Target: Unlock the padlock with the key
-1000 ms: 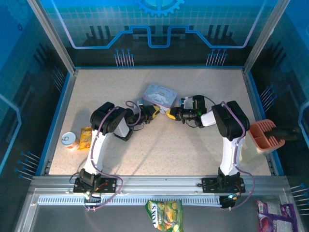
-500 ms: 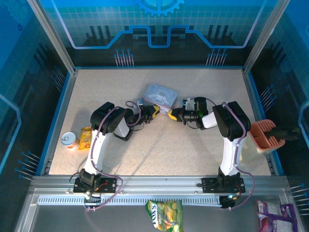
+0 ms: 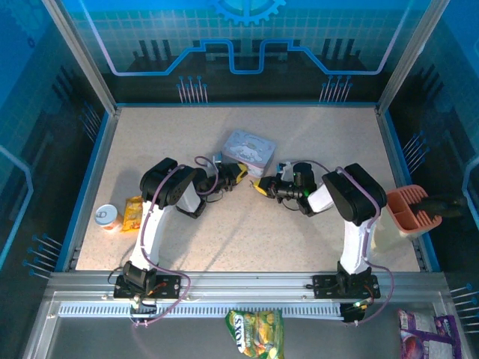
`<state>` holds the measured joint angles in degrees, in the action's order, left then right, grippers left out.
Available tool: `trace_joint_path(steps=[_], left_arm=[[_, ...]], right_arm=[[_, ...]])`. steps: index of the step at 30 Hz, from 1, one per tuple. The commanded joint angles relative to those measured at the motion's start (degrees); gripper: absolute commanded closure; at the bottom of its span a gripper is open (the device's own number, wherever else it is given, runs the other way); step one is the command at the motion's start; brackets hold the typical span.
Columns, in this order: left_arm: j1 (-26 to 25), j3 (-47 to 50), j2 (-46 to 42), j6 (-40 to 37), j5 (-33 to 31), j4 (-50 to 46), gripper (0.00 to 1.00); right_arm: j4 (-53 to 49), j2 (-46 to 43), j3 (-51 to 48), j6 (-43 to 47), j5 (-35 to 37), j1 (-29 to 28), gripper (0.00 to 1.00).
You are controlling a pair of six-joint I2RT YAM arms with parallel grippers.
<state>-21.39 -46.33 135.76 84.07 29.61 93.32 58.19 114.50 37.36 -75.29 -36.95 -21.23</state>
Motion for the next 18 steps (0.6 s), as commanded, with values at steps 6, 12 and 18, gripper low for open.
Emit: trace_joint_path(steps=[6,12,18], left_arm=[[-0.6,4.3,7.2,0.7,2.0,-13.1,1.00],[-0.6,4.2,7.2,-0.1,2.7,-13.1,1.00],[-0.5,4.4,7.4,-0.3,2.7,-13.1,1.00]], right_arm=[[5.3,2.8,2.1,-2.5,2.9,-1.6,1.00],[10.0,4.8,2.8,-5.0,2.5,-1.4,1.00],[10.4,5.1,3.7,-5.6,1.9,-2.1,1.00]])
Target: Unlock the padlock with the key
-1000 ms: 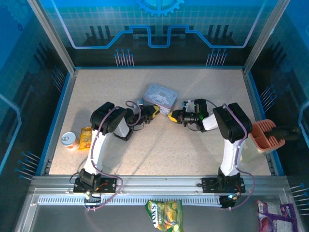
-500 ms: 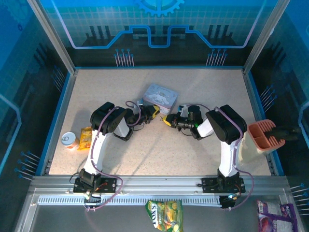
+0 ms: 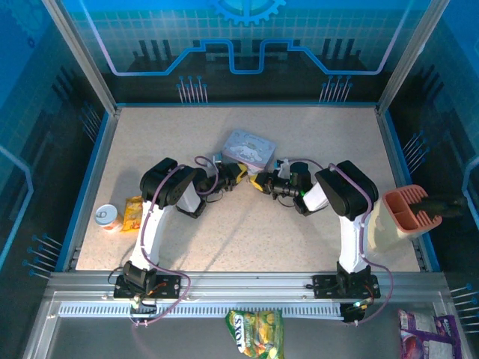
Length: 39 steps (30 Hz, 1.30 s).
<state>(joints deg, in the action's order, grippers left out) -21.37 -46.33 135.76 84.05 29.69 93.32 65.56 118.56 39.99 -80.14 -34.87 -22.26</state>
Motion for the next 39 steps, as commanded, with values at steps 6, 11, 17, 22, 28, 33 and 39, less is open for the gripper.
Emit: trace_joint_path(steps=[6,11,17,22,28,33,39], left_arm=[[-0.6,4.2,7.8,0.1,2.3,-13.1,1.00],[-0.6,4.1,8.0,0.6,1.9,-13.1,1.00],[-0.6,3.9,8.4,0.7,1.8,-13.1,1.00],[-0.6,4.0,8.4,0.7,1.5,-13.1,1.00],[-0.6,4.0,8.4,0.7,1.5,-13.1,1.00],[-0.6,4.1,8.5,0.8,1.5,-13.1,1.00],[-0.6,3.9,8.5,0.7,1.6,-13.1,1.00]], right_arm=[[3.1,1.1,0.9,-1.1,-0.6,-1.2,1.00],[4.8,1.1,0.0,-1.7,-0.4,-1.7,1.00],[6.3,0.6,-0.5,-2.4,-0.4,-1.8,1.00],[3.9,-1.3,-1.5,-1.2,0.2,-1.8,1.00],[3.5,-1.9,-2.2,-0.7,0.4,-1.8,1.00],[4.9,-1.3,-2.2,-1.3,0.3,-1.9,1.00],[5.5,-0.2,-1.1,-1.5,0.0,-2.1,1.00]])
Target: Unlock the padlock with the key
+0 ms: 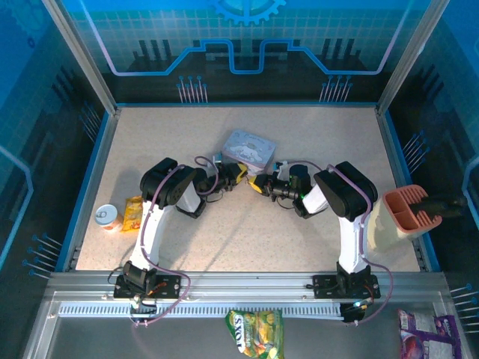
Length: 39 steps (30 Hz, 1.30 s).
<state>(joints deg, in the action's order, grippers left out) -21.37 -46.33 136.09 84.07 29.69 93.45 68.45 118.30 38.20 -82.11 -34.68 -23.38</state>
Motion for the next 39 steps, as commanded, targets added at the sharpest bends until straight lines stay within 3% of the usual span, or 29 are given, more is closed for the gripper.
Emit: trace_joint_path(steps=[1,19,39], left_arm=[[-0.6,4.0,8.2,0.7,1.6,-13.2,1.00],[-0.6,4.1,8.4,0.6,2.1,-13.2,1.00],[-0.5,4.4,8.2,0.2,2.4,-13.2,1.00]], right_arm=[[2.6,0.4,0.9,0.5,-0.2,-1.0,1.00],[4.0,2.8,1.8,-0.5,0.3,-1.0,1.00],[4.5,-0.2,0.9,-0.8,-1.0,0.5,1.00]])
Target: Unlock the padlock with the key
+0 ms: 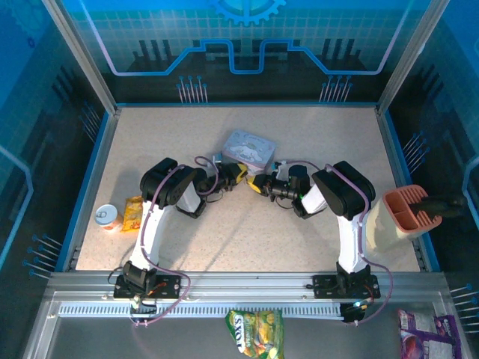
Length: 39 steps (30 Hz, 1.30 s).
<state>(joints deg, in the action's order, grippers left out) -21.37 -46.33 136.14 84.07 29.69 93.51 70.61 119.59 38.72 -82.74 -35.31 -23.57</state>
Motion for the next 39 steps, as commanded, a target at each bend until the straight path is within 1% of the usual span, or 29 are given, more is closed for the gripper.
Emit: trace_joint_path(steps=[1,20,23,30,39], left_arm=[[-0.6,4.4,8.2,0.2,2.4,-13.3,1.00],[-0.6,4.4,8.0,0.1,3.0,-13.3,1.00],[-0.6,4.3,8.1,-0.1,3.2,-13.3,1.00],[-0.7,4.8,8.1,-2.2,3.9,-13.3,1.00],[-1.1,5.5,8.4,-3.3,5.2,-13.3,1.00]], right_arm=[[2.4,-1.4,0.5,-0.2,-0.4,0.7,1.00],[-0.4,0.5,2.3,1.6,0.0,0.9,1.00],[-0.2,0.2,2.5,1.1,-0.1,0.9,1.00],[-3.5,-2.8,3.6,1.8,-0.3,1.3,1.00],[-5.5,-2.2,6.5,2.0,-0.4,1.3,1.00]])
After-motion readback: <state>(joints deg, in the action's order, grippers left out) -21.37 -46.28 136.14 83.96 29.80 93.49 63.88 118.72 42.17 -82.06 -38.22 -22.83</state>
